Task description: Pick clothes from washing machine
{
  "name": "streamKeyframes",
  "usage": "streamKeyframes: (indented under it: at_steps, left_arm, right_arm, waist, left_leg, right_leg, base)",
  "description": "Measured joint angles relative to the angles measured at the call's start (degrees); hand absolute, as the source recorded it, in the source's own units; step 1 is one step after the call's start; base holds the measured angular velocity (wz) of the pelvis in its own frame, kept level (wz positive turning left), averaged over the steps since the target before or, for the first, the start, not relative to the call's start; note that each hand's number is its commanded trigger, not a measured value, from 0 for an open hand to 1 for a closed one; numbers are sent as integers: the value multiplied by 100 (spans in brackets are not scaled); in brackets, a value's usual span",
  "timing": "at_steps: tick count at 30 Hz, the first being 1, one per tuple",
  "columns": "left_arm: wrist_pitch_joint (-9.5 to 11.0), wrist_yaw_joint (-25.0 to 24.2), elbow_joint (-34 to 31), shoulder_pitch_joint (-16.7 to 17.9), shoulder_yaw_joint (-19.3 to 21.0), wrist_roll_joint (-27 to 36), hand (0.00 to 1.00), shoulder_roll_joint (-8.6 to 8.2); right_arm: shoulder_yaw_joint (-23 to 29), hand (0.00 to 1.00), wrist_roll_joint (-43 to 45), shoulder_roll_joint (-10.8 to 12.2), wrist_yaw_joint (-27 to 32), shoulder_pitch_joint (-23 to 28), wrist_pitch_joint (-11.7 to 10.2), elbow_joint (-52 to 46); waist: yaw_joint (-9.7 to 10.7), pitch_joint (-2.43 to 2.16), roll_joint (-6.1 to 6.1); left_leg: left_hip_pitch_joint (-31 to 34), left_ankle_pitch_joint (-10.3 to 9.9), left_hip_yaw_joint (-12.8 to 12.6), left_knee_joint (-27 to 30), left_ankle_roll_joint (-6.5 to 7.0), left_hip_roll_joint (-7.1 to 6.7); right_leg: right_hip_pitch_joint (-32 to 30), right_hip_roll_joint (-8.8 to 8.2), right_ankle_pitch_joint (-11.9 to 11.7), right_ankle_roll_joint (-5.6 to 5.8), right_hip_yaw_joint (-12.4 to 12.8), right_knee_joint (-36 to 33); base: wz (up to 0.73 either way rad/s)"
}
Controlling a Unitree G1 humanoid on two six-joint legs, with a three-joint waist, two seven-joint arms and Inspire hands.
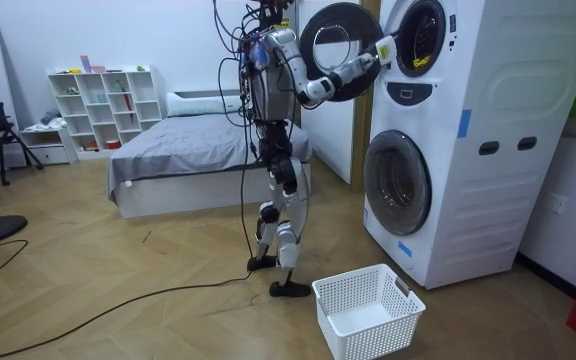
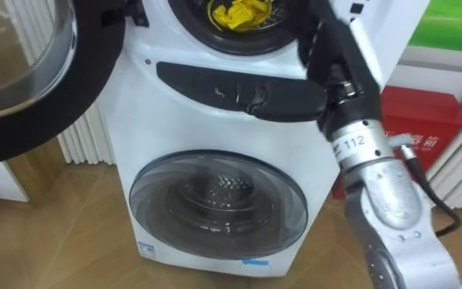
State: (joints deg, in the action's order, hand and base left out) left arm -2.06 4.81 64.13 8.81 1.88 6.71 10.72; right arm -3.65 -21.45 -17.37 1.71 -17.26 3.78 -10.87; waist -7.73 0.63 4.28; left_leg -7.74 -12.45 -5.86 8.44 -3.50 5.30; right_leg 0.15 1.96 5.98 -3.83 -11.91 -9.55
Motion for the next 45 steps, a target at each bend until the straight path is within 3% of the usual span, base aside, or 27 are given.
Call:
streamKeyframes:
  at_steps: [3,6,11,15,18,20,21,23,25,27,28,29,31,35,36,38,40,43,44,45]
  left_arm:
    - [-20,2,7,11,-1,-10,0,1]
    - [-60,110,6,90,-5,-7,0,1]
    - [-185,128,38,109,-7,-7,0,39]
    - [-301,146,125,304,13,-14,0,111]
    - [-399,198,142,487,18,-17,0,115]
    - [-430,195,147,490,7,-25,0,101]
    - [-443,195,130,494,15,-90,0,88]
    - [-468,200,101,509,23,-117,0,81]
    - [-484,247,100,577,30,-113,0,90]
    - [-483,231,100,599,31,-139,0,86]
    - [-470,216,110,651,49,-165,0,82]
    - [-456,200,116,664,61,-174,0,74]
    - [-459,163,115,616,85,-197,0,58]
    - [-456,167,101,352,138,-189,0,86]
    - [-454,174,65,259,136,-188,0,89]
    - [-438,176,61,159,134,-188,0,110]
    - [-385,187,24,13,129,-188,0,152]
    - [-319,194,-19,-71,94,-188,0,191]
    - [-274,199,-58,-51,-11,-181,0,229]
    - [-239,200,-76,-94,-32,-187,0,270]
  right_arm:
    - [-90,0,84,159,14,-4,8,182]
    - [-385,0,100,163,-8,-162,6,429]
    - [-421,0,34,175,70,-308,6,891]
    - [-421,0,90,255,75,-310,-32,1002]
    - [-416,0,149,347,180,-311,-88,1250]
    - [-397,0,172,347,325,-312,-148,1334]
    - [-395,0,179,354,387,-325,-149,1455]
    - [-398,0,128,343,386,-358,-135,1602]
    - [-401,0,41,335,396,-383,-102,1749]
    - [-392,0,49,315,505,-386,-102,1682]
    - [-391,0,32,295,554,-386,-106,1680]
    - [-391,0,54,296,606,-362,-127,1613]
    - [-296,0,157,166,692,-348,-127,1401]
    - [-233,0,257,126,770,-341,-151,1182]
    - [-237,0,251,124,771,-311,-174,1165]
    - [-232,0,260,108,778,-189,-180,1030]
    - [-234,0,352,105,831,-64,-275,971]
    - [-203,0,472,106,942,74,-371,948]
    - [-172,0,473,109,954,106,-373,979]
    - [-158,0,448,101,933,146,-381,980]
  waist:
    - [-75,0,-1]
    - [-80,-7,17]
    - [-220,-10,77]
    - [-314,17,55]
    - [-368,31,-23]
    - [-324,50,-18]
    - [-372,51,-1]
    - [-510,43,-8]
    - [-551,11,51]
    - [-470,-43,125]
    - [-414,-64,174]
    - [-365,-67,178]
    - [-148,-72,157]
    - [2,-50,117]
    - [85,-45,101]
    - [125,-19,92]
    - [195,-5,100]
    - [348,17,20]
    - [437,51,-95]
    - [441,45,-120]
  left_leg:
    - [14,0,1,-1,0,-1]
    - [12,0,8,16,0,1]
    - [121,-43,68,304,10,9]
    - [624,-309,155,1819,-8,104]
    - [1038,-339,344,2957,-5,193]
    - [1469,-359,415,2956,1,145]
    - [1776,-346,402,2740,-7,35]
    - [2113,-123,444,1967,8,-82]
    - [2257,704,444,1091,42,-105]
    - [2197,1125,334,847,160,-150]
    - [2098,1165,266,836,241,-212]
    - [2061,1119,233,875,262,-242]
    - [1999,834,130,1067,337,-373]
    - [1846,504,-60,1196,468,-636]
    - [1727,402,-150,1170,526,-709]
    - [1540,279,-239,1099,608,-803]
    - [1364,119,-372,1127,739,-912]
    - [1214,28,-297,1120,856,-956]
    - [1117,0,-242,1099,901,-903]
    - [1095,10,-266,1034,920,-829]
  right_leg:
    - [-11,3,6,1,2,2]
    - [-5,4,13,-1,-8,-11]
    - [-12,-8,68,-27,-86,-91]
    - [-7,-82,481,-108,-98,-579]
    - [176,-50,767,-244,-90,-874]
    - [179,-30,860,-303,-69,-932]
    - [182,-36,932,-227,19,-933]
    - [151,-41,967,-206,116,-921]
    - [185,-56,1064,-140,253,-917]
    - [201,-91,1070,-83,349,-898]
    - [253,-162,1060,-30,369,-789]
    - [321,-211,1053,-10,374,-719]
    - [506,-369,1120,113,396,-637]
    - [577,-684,1371,363,477,-979]
    - [515,-811,1438,479,447,-1358]
    - [209,-1024,1451,537,378,-2242]
    - [-144,-1285,1291,691,383,-3181]
    - [-261,-1344,930,729,372,-3602]
    - [-344,-1262,864,750,400,-3642]
    - [-447,-1125,1074,756,398,-3346]
  base:
    - [0]
    - [1]
    - [8]
    - [8]
    - [8]
    - [27]
    - [-9]
    - [-29]
    - [-34]
    - [-17]
    - [-13]
    - [-20]
    - [-11]
    - [-10]
    - [-22]
    - [-24]
    - [-22]
    - [3]
    - [-9]
    - [-15]
